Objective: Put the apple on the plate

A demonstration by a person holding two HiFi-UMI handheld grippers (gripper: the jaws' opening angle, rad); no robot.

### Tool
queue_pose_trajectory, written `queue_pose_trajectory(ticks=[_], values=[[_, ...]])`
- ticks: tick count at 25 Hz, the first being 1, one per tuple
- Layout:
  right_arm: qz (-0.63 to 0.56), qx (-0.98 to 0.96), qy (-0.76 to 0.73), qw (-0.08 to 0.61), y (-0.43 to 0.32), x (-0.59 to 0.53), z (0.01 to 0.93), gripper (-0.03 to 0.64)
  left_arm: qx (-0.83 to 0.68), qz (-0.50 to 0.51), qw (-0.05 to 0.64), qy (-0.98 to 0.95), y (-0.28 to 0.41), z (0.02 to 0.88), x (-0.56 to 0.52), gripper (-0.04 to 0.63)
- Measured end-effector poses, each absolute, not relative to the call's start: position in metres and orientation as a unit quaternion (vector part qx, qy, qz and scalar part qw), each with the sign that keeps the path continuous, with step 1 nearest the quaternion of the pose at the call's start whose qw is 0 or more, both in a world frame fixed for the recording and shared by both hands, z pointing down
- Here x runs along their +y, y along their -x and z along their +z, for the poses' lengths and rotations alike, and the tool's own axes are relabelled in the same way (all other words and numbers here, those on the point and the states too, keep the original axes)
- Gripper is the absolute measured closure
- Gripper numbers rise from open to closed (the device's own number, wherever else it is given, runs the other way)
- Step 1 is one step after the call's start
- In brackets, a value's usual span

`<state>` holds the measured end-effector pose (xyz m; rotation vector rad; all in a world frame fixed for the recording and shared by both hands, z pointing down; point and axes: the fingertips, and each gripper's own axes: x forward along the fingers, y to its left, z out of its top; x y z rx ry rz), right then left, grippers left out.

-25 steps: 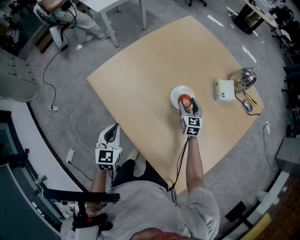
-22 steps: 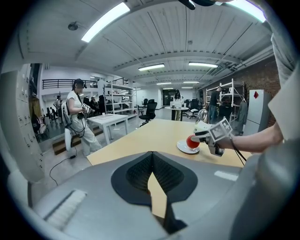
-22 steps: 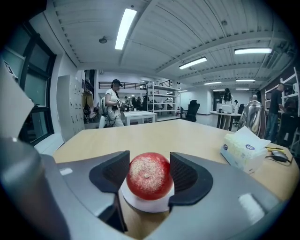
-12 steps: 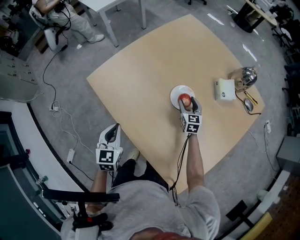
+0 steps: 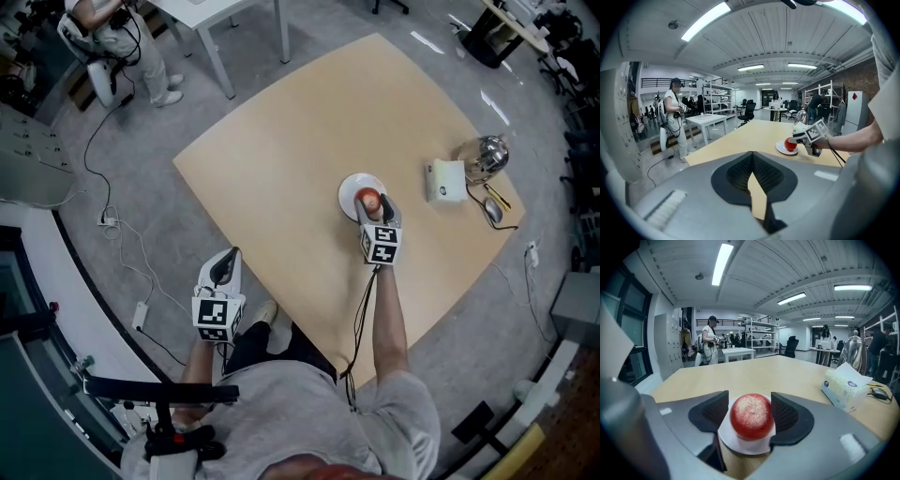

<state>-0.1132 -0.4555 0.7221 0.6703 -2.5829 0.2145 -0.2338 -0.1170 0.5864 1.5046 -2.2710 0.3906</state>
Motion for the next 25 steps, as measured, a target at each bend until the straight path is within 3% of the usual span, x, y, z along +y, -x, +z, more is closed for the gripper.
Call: queue_pose_trajectory(ticks=[10, 25], values=[[0.066, -0.942, -0.246, 0.219, 0.106, -0.447, 0.691, 0.332, -0.807, 0.128, 0.179, -0.547, 0.235, 0.576, -0.12, 0.577], [0.063, -0.943, -0.278, 0.171, 0.05, -0.408, 0.627, 0.418, -0.787, 0.106, 0.144, -0.59, 0.217, 0.553, -0.128, 0.577]])
